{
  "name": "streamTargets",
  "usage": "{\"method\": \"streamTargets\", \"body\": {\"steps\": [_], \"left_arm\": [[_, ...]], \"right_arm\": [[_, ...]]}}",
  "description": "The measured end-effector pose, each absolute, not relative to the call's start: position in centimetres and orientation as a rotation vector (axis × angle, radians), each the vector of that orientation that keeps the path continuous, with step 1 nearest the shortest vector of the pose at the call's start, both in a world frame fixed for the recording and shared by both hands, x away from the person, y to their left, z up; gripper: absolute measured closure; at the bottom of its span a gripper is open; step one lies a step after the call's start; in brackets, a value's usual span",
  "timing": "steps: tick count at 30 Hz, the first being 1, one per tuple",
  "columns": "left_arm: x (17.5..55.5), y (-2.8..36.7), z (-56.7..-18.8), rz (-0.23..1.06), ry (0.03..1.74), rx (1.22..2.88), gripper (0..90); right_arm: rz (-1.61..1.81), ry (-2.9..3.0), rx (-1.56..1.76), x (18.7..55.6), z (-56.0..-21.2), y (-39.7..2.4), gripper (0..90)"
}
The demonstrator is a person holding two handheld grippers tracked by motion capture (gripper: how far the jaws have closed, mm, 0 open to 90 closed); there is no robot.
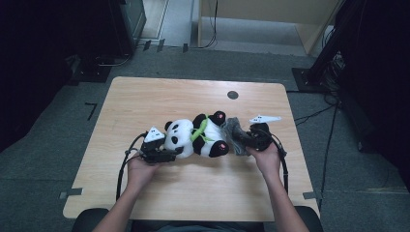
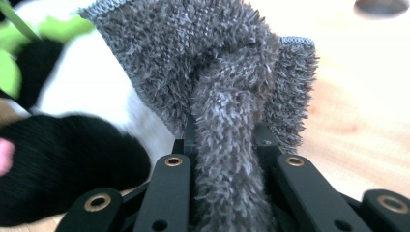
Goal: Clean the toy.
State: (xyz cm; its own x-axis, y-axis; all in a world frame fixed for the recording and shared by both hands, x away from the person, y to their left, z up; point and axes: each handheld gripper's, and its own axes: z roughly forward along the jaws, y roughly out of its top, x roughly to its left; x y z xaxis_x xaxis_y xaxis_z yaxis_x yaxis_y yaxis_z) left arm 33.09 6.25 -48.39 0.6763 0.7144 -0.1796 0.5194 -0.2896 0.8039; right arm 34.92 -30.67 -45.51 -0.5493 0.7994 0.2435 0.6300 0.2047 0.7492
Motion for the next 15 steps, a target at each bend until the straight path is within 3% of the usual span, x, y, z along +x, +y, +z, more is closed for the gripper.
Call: {"method": "streamTargets", "body": {"steps": [7,15], "left_arm": [[33.1,6.2,-48.4,0.267,0.96,1.964,27.5],[33.1,6.2,-48.4,0.263,0.968,1.956,27.5]], "right_arm": [[1.328,2.257,1.288,34.7,-43.4,-29.4,76.2],[1.367,2.292,1.255,35.1,-43.7,-27.3,76.0]]}}
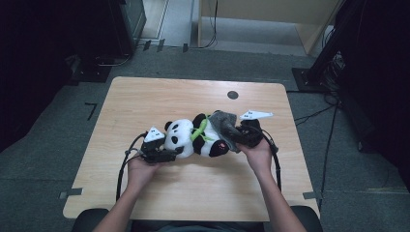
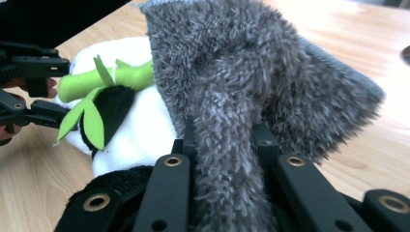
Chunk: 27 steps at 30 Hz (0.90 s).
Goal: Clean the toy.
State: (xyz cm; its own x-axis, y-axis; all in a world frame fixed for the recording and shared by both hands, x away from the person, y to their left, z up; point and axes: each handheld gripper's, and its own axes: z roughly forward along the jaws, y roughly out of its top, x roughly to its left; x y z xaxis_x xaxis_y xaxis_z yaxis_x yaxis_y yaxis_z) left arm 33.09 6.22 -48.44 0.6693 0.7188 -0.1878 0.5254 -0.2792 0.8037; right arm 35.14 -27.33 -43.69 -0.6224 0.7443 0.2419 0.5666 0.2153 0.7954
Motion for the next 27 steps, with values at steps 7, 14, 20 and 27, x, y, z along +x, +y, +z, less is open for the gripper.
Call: {"method": "streamTargets", "body": {"steps": [7,14,20,27], "left_arm": [[33.0,6.2,-48.5,0.267,0.967,1.954,27.5],[33.1,6.2,-48.5,0.26,0.966,1.951,27.6],[33.2,6.3,-48.5,0.252,0.967,1.948,27.6],[33.3,6.4,-48.4,0.247,0.969,1.945,27.5]], "right_arm": [[1.318,2.314,1.236,35.2,-44.5,-26.7,76.1],[1.241,2.323,1.276,35.2,-46.1,-27.4,76.6],[1.264,2.351,1.371,35.5,-47.7,-28.4,76.7],[1.164,2.39,1.448,35.9,-48.9,-28.9,76.6]]}}
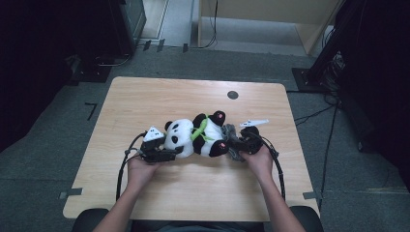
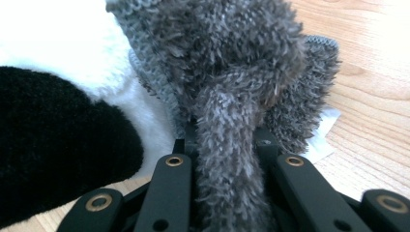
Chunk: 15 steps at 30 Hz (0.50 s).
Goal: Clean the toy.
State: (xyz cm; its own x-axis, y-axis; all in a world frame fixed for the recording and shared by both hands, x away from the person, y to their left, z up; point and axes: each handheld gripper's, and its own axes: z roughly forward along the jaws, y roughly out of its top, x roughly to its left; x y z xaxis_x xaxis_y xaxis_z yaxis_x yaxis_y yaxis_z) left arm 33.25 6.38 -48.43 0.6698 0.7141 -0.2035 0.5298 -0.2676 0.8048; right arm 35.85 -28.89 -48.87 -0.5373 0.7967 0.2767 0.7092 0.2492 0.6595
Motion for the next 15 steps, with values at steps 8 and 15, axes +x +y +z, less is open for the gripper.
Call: {"method": "streamTargets", "body": {"steps": [8,15], "left_arm": [[33.3,6.5,-48.4,0.251,0.957,1.946,27.3],[33.2,6.4,-48.3,0.259,0.961,1.951,26.8]], "right_arm": [[1.196,2.375,1.459,35.8,-47.9,-29.7,76.6],[1.261,2.326,1.363,35.1,-44.9,-30.3,76.7]]}}
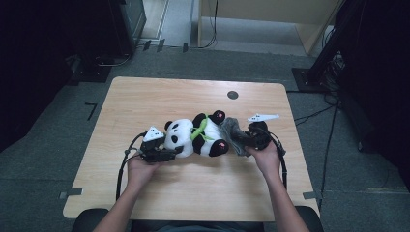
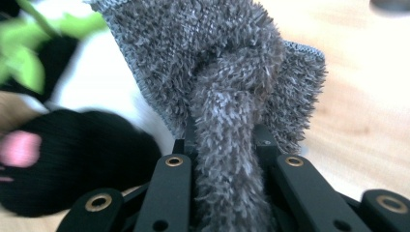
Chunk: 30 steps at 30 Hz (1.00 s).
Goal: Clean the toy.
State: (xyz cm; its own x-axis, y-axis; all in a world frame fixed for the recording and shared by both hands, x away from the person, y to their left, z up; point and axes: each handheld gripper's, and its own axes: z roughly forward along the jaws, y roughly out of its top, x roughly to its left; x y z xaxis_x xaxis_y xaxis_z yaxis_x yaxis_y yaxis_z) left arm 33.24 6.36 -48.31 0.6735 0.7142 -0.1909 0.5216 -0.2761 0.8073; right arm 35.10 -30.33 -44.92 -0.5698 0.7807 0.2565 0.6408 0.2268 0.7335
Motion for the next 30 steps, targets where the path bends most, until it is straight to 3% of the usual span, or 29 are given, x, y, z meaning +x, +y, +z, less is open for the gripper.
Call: {"method": "streamTargets", "body": {"steps": [17,30], "left_arm": [[33.2,6.2,-48.3,0.259,0.969,1.95,26.9],[33.1,6.2,-48.2,0.263,0.97,1.956,27.0]], "right_arm": [[1.314,2.402,1.082,32.3,-38.1,-26.3,76.6],[1.31,2.561,0.887,31.6,-38.0,-19.5,76.4]]}}
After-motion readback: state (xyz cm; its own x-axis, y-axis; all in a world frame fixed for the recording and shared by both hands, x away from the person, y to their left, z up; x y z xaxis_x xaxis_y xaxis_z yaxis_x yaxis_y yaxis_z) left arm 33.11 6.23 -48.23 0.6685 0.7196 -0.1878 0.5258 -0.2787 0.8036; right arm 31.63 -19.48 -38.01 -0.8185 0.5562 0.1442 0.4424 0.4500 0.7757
